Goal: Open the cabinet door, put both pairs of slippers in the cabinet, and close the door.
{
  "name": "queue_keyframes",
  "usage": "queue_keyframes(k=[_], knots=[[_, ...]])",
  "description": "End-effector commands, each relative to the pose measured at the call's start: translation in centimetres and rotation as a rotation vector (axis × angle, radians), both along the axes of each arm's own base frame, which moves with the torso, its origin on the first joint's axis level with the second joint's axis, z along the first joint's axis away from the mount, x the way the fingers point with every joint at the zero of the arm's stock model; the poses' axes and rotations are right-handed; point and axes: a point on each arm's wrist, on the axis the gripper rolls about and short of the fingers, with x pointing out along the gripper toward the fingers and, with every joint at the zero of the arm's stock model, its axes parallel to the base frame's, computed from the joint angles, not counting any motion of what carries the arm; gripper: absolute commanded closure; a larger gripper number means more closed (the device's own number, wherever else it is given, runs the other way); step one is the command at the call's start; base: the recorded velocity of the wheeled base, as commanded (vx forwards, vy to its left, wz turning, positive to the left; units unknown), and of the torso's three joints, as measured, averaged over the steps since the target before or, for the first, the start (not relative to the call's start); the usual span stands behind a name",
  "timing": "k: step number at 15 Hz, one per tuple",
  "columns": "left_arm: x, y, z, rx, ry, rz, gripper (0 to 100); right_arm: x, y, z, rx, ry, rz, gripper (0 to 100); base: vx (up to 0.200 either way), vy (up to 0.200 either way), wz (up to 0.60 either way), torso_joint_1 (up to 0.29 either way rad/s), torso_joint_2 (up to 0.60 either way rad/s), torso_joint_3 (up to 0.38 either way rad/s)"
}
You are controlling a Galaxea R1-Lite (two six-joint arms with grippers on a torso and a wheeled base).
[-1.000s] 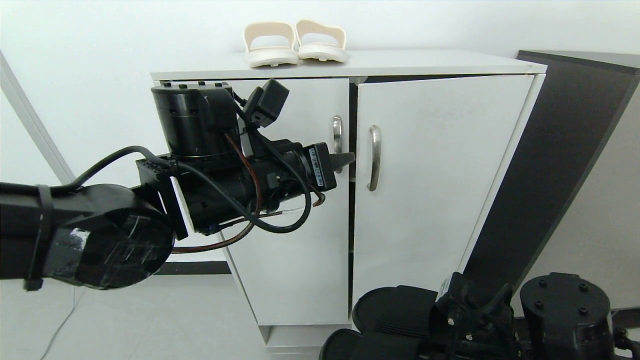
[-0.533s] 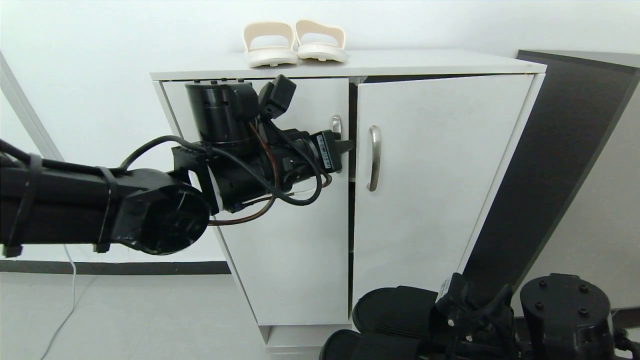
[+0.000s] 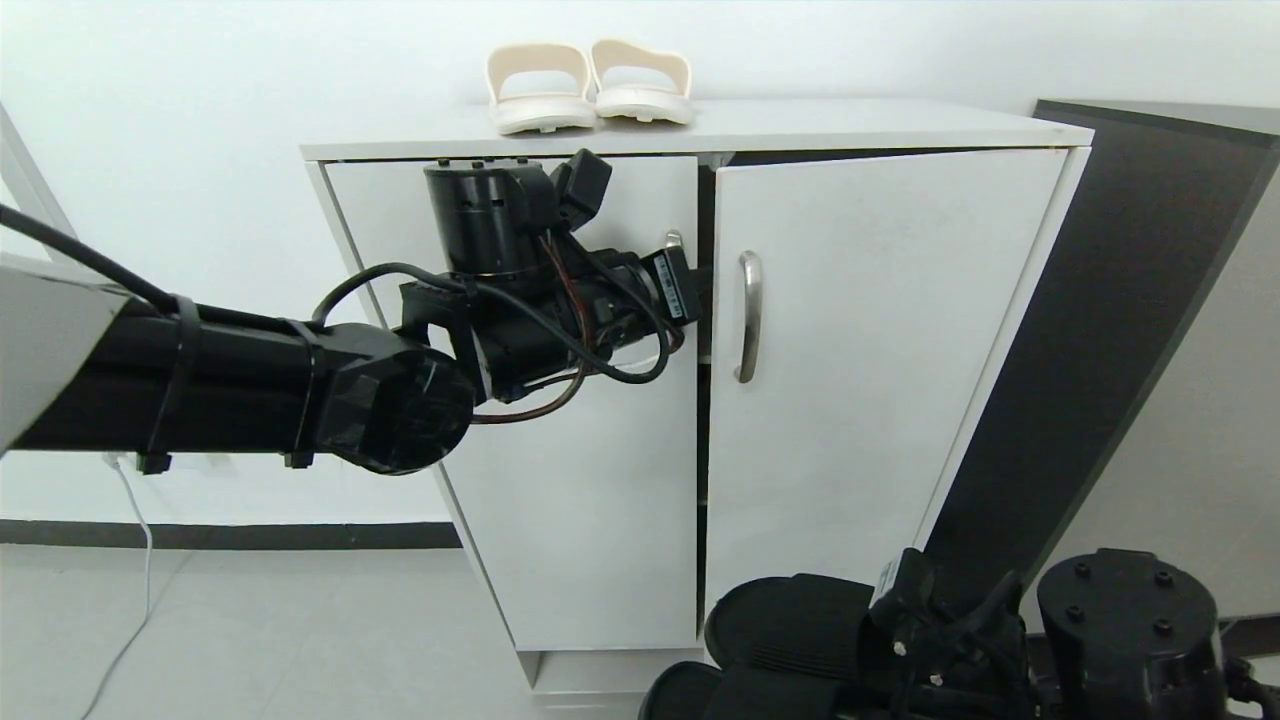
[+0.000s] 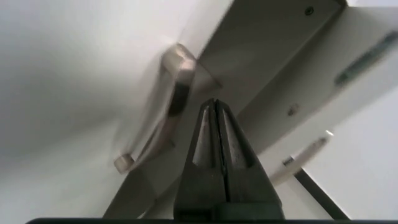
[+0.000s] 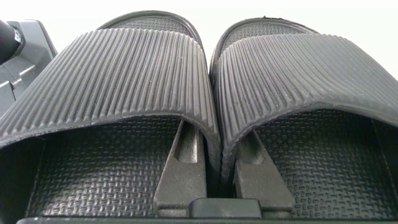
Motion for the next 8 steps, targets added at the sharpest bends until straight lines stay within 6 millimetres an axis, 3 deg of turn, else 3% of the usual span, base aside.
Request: queue_keyframes(k=[1, 2, 5, 8], knots=[[0.3, -0.2, -0.2, -0.003, 0.009, 0.0, 100, 0.1, 0.1, -0.2, -0.005, 0.005, 0.0, 100, 0.0, 0.0, 0.0, 0.0, 0.0, 0.0], [0.2, -0.2, -0.2, -0.006, 0.008, -0.002, 100, 0.1, 0.1, -0.2, -0.008, 0.006, 0.001, 100, 0.0, 0.0, 0.0, 0.0, 0.0, 0.0], [-0.1, -0.9, -0.2, -0.014, 0.01, -0.011, 100, -0.2, 0.4, -0.4, -0.013, 0.012, 0.019, 100, -0.2, 0.0, 0.0, 0.004, 0.0, 0.002], [-1.7, -2.7, -0.3, -0.012, 0.012, -0.044, 100, -0.6, 0.5, -0.6, -0.019, 0.015, 0.031, 100, -0.2, 0.0, 0.0, -0.005, 0.01, 0.005]])
